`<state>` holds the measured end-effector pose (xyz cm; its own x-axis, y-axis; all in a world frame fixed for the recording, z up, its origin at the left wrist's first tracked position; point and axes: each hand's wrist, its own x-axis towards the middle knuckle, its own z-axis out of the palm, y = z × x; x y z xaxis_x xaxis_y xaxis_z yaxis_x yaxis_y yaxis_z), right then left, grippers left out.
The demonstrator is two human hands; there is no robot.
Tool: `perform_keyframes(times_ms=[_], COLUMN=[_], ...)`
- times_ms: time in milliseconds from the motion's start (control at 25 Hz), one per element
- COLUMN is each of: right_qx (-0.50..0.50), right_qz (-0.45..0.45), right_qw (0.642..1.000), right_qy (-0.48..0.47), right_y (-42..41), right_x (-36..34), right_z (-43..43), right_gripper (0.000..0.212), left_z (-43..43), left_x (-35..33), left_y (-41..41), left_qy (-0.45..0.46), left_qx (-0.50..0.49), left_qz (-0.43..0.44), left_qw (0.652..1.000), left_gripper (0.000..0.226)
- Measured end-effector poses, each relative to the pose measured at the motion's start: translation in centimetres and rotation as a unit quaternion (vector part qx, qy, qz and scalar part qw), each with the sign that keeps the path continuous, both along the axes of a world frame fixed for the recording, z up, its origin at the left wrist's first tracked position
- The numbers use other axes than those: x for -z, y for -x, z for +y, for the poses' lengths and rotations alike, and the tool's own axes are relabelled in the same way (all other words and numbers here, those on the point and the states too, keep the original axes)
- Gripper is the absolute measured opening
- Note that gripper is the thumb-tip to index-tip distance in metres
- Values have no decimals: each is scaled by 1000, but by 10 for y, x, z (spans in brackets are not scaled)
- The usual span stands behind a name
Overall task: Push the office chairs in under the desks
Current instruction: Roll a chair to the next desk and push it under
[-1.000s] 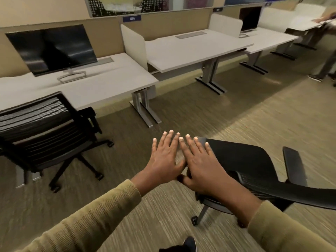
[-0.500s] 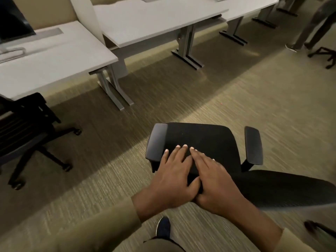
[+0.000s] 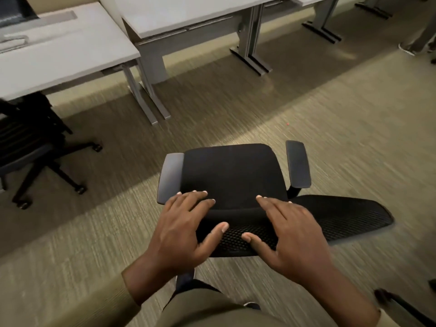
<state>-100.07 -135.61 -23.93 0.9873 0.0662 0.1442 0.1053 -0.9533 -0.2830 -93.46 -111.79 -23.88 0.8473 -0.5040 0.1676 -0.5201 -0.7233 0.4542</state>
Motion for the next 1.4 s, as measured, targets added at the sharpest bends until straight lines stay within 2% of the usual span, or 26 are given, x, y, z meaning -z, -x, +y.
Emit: perform_keyframes(times_ms=[240, 640, 840, 960, 1120, 1240, 1400], right_qx=[-62, -121, -134, -142, -147, -151, -175], right_qz=[-66, -101, -99, -99, -97, -103, -113], right_qw=[996, 987, 986, 985, 984, 983, 978], right_qy=[8, -6, -2, 8, 20, 26, 28], right_y=[-16, -117, -206, -275, -363, -431, -525], right_x=[4, 11, 12, 13, 12, 9, 9], right_z=[-63, -110, -135, -148, -164, -175, -198], right_gripper=[58, 54, 52, 50, 52, 54, 57], left_z=[-53, -95, -119, -131, -148, -161, -183], left_x=[-4, 2, 7, 6, 7, 5, 5], left_y=[18, -54, -138, -207, -298, -369, -462], left_qy=[49, 118, 131, 128, 31, -31, -45], left_qx=[-84, -157, -177, -186, -146, -133, -140], left_qz=[-17, -70, -68, -1, 79, 70, 62], left_qw=[995, 978, 973, 974, 986, 988, 987], left_gripper=[50, 37, 36, 43, 58, 66, 63])
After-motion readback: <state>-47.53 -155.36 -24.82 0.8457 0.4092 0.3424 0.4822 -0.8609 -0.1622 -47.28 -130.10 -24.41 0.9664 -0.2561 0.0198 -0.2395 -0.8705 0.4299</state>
